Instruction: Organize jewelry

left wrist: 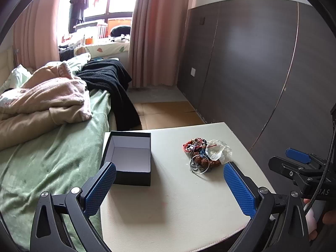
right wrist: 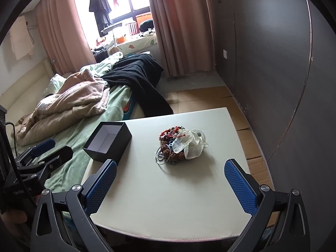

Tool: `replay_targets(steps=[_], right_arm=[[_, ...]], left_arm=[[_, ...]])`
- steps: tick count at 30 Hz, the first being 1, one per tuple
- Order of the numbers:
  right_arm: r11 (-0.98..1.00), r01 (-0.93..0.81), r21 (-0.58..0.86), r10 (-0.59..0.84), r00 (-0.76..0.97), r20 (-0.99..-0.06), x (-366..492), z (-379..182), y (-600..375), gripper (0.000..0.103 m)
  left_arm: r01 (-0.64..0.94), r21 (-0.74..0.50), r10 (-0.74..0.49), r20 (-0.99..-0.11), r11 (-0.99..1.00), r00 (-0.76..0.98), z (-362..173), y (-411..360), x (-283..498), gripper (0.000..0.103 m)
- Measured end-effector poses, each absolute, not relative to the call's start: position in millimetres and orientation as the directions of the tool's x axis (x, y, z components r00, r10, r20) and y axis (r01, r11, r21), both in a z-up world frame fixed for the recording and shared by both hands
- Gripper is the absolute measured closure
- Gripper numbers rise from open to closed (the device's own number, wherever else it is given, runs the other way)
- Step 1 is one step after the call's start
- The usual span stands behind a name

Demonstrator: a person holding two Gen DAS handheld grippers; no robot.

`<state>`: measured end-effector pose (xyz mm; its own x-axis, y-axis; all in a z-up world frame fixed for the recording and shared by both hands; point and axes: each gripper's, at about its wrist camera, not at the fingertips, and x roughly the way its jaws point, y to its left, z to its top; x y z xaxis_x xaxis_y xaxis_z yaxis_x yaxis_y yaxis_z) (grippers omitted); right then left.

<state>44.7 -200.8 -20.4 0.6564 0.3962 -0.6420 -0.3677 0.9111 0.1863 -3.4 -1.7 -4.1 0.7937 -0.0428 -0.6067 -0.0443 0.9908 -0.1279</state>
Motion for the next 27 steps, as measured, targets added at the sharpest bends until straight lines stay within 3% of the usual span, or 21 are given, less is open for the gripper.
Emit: replay_targets(steps=[9, 17, 23, 27], right_arm=[[0.917, -0.338, 0.212, 0.39, 0.646, -0.656, 54.7, -23.8, -206.0, 0.0], [0.918, -0.238, 0.318, 0.395, 0.633, -0.666, 74.9, -32.1, -228.8, 0.0], [0.903, -0.166, 0.397, 0.409, 0.619, -0.671, 92.6, -41.6, -246.6, 0.001], [0.888, -0.125, 0.443, 0.421, 0.609, -0.672, 107.2, -47.7, -255.6, 0.001]], left_arm=[[-0.047, -0.14, -0.05, -0.616, 0.989, 0.786, -5.5, -3.2, 4.1, 0.001], [-0.04, -0.165, -0.073, -0.624, 0.985, 0.778, -6.0, -12.7, 21.6, 0.001], [-0.011, -0.191, -0.116, -0.639, 0.981, 0.76, -10.2, -21.1, 40.8, 0.01], [-0.003, -0.187, -0.122, -0.652, 0.982, 0.748, -11.2, -26.5, 56.4, 0.022]])
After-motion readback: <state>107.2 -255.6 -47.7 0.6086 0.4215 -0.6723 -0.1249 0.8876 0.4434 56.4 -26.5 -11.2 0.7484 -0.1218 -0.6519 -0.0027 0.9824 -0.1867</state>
